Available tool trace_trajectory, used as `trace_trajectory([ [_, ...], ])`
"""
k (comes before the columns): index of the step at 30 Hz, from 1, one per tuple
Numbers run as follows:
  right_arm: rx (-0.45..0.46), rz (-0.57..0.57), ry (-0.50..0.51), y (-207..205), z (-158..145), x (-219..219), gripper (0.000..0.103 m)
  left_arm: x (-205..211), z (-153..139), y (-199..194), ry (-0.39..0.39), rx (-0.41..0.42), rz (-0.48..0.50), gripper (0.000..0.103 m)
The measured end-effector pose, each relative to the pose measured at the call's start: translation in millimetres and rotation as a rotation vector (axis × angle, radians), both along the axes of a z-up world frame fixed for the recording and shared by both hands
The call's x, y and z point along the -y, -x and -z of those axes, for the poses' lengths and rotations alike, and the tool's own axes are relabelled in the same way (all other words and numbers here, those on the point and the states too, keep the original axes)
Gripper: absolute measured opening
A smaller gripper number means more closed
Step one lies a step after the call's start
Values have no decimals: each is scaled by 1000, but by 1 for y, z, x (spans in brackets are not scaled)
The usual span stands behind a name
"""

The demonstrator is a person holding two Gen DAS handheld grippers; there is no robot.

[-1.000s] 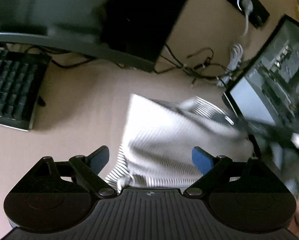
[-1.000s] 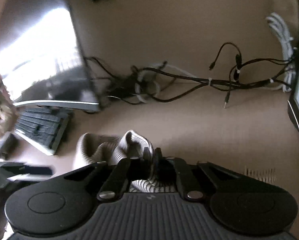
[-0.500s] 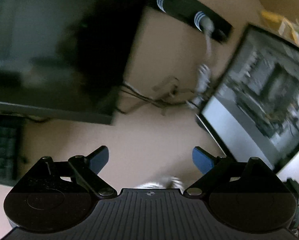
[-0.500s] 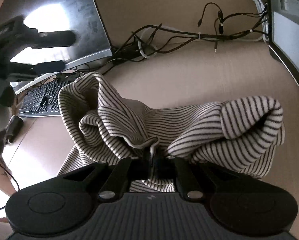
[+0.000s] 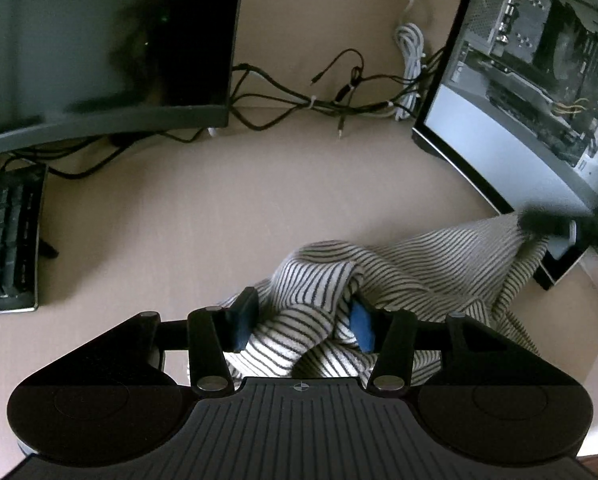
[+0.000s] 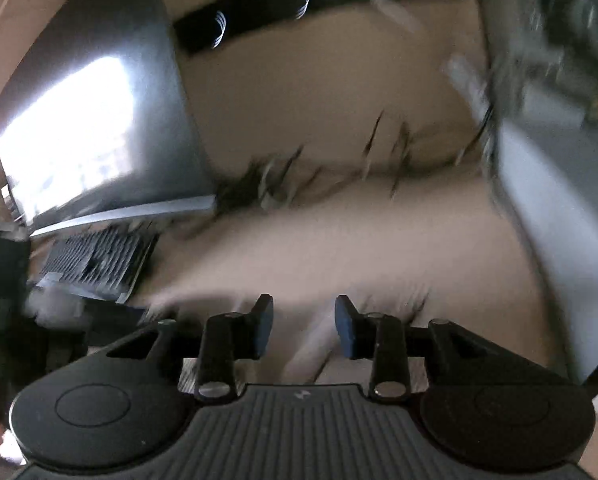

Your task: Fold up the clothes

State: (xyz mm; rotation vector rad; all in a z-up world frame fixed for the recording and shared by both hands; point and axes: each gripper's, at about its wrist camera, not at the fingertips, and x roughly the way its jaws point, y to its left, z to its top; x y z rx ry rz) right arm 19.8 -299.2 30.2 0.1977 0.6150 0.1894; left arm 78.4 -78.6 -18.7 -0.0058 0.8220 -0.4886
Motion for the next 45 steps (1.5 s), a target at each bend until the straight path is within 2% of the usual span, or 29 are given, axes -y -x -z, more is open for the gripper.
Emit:
trace_trajectory([
  [2,21,28,27,-10,-2,1,37,-2,0,0,2,2,-5,56],
  [3,-3,41,38,-17,5,1,37,-5,0,1,3,2,-11,58],
  [5,-92,73,69,-21,26,2,37,-17,-3,2,16,-2,-44,72],
  [7,-158,90,87,-11,47,8,38,-30,-7,3,40,-10,-81,78],
  [10,-165,96,43,12,63,27,39,-39,-26,7,106,-8,-110,74],
  [14,-155,127,39,21,73,24,42,-17,-63,16,163,104,-28,75],
  [15,-150,125,51,21,74,21,44,-9,-64,17,166,101,5,75],
  [17,-142,120,71,24,73,16,47,9,-53,16,140,56,74,75],
  [20,-139,120,73,24,74,18,48,23,-11,16,44,-55,84,73],
  [24,-145,123,65,27,76,20,51,32,8,30,-55,2,110,75],
  [33,-143,86,106,26,77,10,68,33,11,28,-34,3,92,78],
  [42,-128,52,148,10,78,7,71,37,18,5,-60,36,86,78],
  [45,-115,40,178,-4,80,4,72,39,23,-11,-78,45,78,82],
])
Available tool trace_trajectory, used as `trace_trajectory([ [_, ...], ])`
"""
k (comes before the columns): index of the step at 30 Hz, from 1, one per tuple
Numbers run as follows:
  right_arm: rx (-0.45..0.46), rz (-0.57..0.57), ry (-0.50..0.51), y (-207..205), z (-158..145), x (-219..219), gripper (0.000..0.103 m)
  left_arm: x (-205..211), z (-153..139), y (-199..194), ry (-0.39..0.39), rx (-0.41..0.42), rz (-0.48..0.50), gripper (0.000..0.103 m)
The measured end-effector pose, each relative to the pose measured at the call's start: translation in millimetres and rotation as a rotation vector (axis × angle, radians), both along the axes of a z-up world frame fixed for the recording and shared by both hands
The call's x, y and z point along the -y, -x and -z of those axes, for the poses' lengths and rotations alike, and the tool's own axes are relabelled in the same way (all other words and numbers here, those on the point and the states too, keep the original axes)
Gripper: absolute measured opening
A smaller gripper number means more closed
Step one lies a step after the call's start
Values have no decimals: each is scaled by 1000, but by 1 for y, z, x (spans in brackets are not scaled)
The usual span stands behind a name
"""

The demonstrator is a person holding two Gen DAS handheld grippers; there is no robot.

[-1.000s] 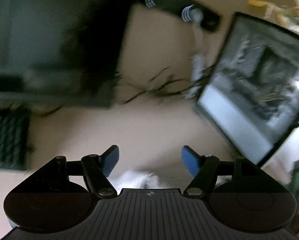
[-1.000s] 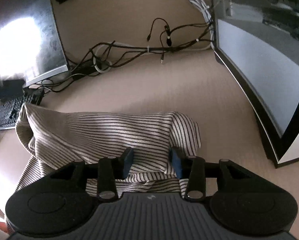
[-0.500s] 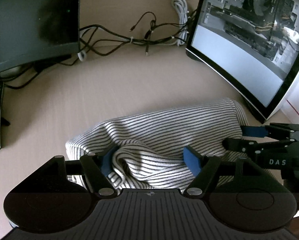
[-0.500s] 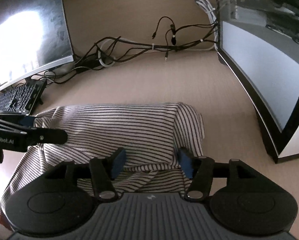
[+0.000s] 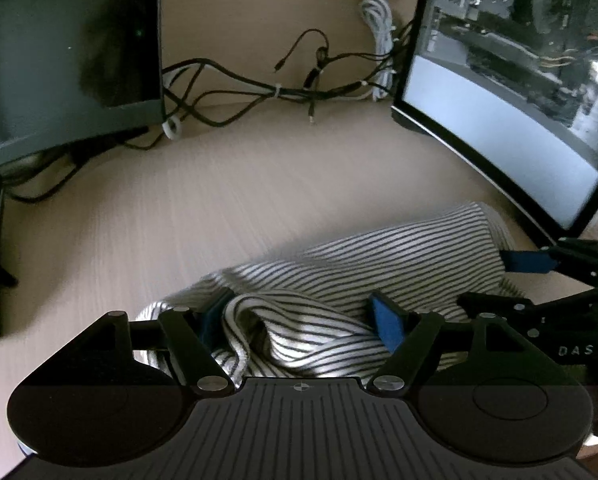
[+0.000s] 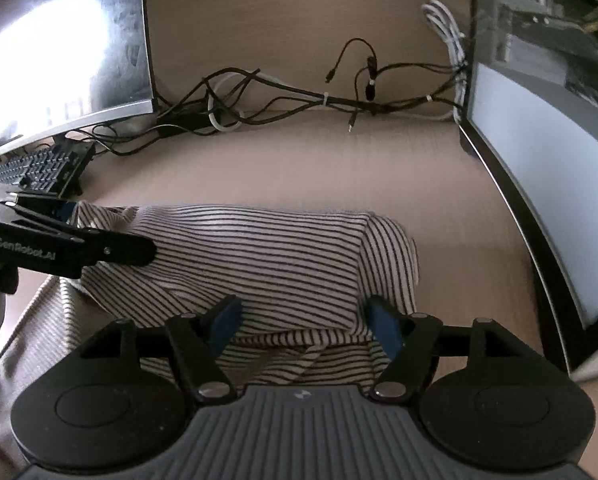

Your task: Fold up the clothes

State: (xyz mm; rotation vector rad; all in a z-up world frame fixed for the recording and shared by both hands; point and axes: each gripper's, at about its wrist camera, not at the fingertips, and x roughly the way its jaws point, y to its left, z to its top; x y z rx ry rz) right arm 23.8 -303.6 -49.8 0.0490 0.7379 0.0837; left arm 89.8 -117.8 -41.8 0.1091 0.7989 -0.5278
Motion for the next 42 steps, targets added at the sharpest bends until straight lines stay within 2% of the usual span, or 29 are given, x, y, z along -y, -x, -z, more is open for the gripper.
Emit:
trace_trajectory([
  [4,14,-6,28,-19,3,-3,72,3,6,-22,-3,-11,-15,87],
  [7,20,-11,36,-27,3,-3,73,1,2,-29,11,-37,-36,87],
  [9,23,-20,32,-28,4,-1,73,0,-7,-23,12,-36,-50,83],
  [14,30,-34,25,-27,4,4,74,-13,-27,9,63,-46,-47,84],
  [19,26,-37,30,-27,3,3,75,-21,-19,30,73,-106,-71,86],
  [22,-9,-28,22,-25,0,2,75,-18,-18,35,78,-106,-70,93],
  [26,-57,-35,7,-21,2,2,76,-14,-12,35,65,-93,-62,94],
  [30,-62,-74,45,-22,6,-8,90,-15,-5,28,76,-81,-56,95],
  [33,-61,-91,65,-25,7,-13,92,-11,-3,21,64,-57,-39,97],
  [37,-74,-60,-29,-35,-10,6,91,-6,-1,9,32,-21,-15,97],
  [39,-32,-12,-83,-36,-23,21,92,-4,0,2,23,-9,-10,97],
  [41,50,24,-92,-37,-38,31,102,-2,1,-6,16,-2,-7,97],
  [42,90,34,-92,-38,-45,33,103,-1,1,-9,13,1,-6,97],
])
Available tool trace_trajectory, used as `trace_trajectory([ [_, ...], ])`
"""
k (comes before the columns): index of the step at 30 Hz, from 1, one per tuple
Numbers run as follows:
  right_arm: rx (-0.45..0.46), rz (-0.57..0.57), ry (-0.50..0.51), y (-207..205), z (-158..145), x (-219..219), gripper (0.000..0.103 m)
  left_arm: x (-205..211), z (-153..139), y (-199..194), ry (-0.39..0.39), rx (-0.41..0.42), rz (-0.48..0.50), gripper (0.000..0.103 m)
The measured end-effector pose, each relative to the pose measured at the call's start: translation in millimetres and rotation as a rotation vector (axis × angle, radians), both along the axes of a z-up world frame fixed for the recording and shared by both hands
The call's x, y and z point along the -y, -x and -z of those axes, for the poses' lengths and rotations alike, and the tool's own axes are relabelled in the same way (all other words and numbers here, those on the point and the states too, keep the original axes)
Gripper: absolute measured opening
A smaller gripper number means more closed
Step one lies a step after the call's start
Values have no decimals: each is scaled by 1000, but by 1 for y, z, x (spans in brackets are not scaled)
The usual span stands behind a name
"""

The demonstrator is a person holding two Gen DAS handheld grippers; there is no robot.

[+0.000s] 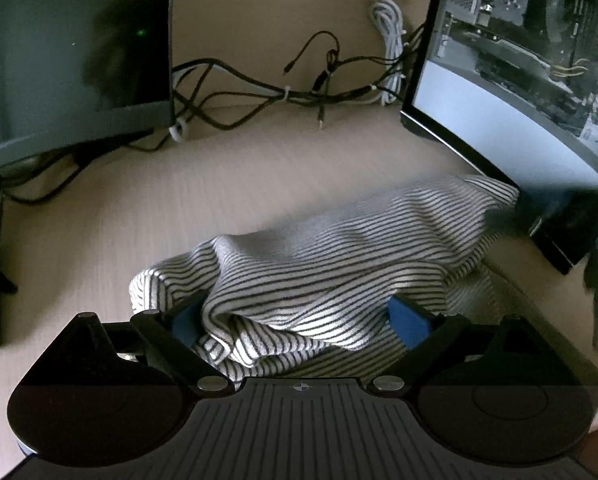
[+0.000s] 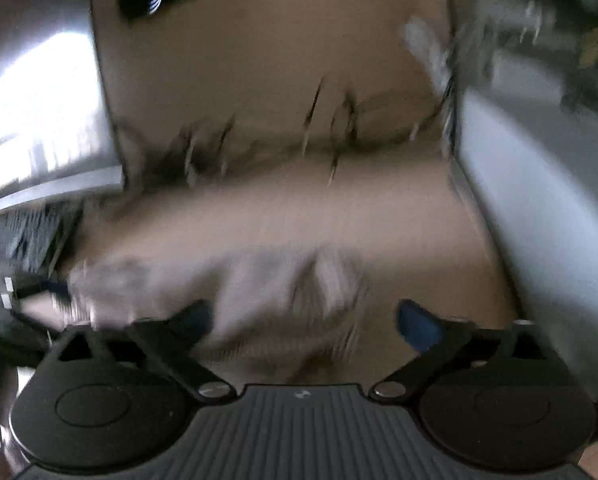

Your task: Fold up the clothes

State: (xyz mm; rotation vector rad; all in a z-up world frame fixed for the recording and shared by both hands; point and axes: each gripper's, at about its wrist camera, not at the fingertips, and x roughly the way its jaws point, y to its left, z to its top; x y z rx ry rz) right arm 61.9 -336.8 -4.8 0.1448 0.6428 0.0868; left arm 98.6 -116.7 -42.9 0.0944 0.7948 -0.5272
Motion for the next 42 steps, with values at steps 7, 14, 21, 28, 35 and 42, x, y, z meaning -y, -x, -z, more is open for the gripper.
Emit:
trace_trajectory([
  [7,48,-43,41,-47,0,-30,103,5,1,-15,-20,19,25,97],
  [14,-89,-146,-19,-91,18,-51,103,8,3,-26,-47,50,62,97],
  [21,-76,-180,19,-63,20,-52,103,-5,-1,-26,9,33,58,97],
  [28,-59,-170,9,-39,20,-41,103,-18,-6,-14,25,17,26,97],
  [35,-38,-192,66,-24,31,-30,103,-36,-15,-10,113,-43,-59,97],
  [42,-24,-223,186,-16,35,-42,103,-41,-49,-16,260,-40,-113,97],
])
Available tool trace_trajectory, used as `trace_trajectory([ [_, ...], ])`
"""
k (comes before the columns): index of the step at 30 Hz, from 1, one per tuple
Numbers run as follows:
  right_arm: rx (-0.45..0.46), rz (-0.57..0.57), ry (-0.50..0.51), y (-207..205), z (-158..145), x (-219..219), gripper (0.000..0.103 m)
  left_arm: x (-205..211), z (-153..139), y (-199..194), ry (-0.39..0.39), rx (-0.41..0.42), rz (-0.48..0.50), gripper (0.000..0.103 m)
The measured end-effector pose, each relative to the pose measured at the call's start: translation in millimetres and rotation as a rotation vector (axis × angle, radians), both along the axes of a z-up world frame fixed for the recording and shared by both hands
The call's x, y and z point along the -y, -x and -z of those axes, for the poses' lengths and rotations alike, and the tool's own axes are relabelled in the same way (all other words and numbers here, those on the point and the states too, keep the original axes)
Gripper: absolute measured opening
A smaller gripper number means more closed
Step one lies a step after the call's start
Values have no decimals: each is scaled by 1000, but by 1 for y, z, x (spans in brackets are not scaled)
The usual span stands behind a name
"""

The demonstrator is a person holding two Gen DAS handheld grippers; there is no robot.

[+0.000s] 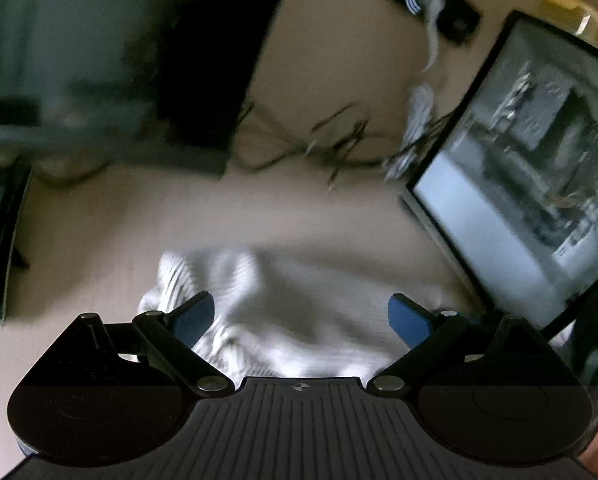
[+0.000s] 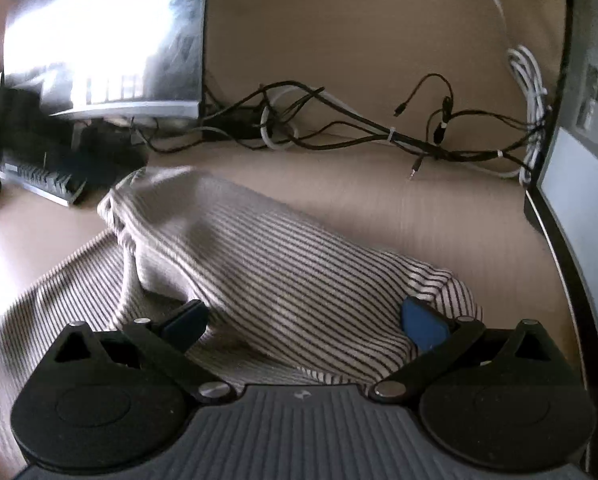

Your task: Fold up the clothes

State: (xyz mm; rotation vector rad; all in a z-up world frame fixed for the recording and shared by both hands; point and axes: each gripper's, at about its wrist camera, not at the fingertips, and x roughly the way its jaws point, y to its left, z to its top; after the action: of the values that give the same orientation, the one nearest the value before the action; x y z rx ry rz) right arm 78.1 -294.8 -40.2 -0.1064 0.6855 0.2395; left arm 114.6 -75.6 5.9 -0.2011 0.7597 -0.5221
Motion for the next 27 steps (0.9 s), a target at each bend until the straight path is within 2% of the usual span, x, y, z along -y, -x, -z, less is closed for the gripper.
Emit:
trace_trajectory([
  [3,2,-10,23,0,-1,0,103,15,4,-8,-74,1,11,97],
  [6,8,29,23,1,-9,7,103,18,33,-18,-127,-106,-28,97],
  [9,4,91,-23,4,-21,22,103,22,38,-12,-158,-79,-34,97],
  [11,-4,116,-63,6,-28,31,93,26,39,-14,-174,-72,-37,97],
  [12,-24,113,-69,4,-25,32,80,27,39,-15,-177,-71,-39,97],
  [14,-49,113,-62,0,-19,33,75,27,38,-18,-178,-70,-39,97],
  [22,-49,124,-17,-22,-6,29,75,28,40,-19,-194,-47,-30,97],
  [27,-33,125,-2,-35,-1,4,79,31,44,-27,-212,-23,-24,98],
])
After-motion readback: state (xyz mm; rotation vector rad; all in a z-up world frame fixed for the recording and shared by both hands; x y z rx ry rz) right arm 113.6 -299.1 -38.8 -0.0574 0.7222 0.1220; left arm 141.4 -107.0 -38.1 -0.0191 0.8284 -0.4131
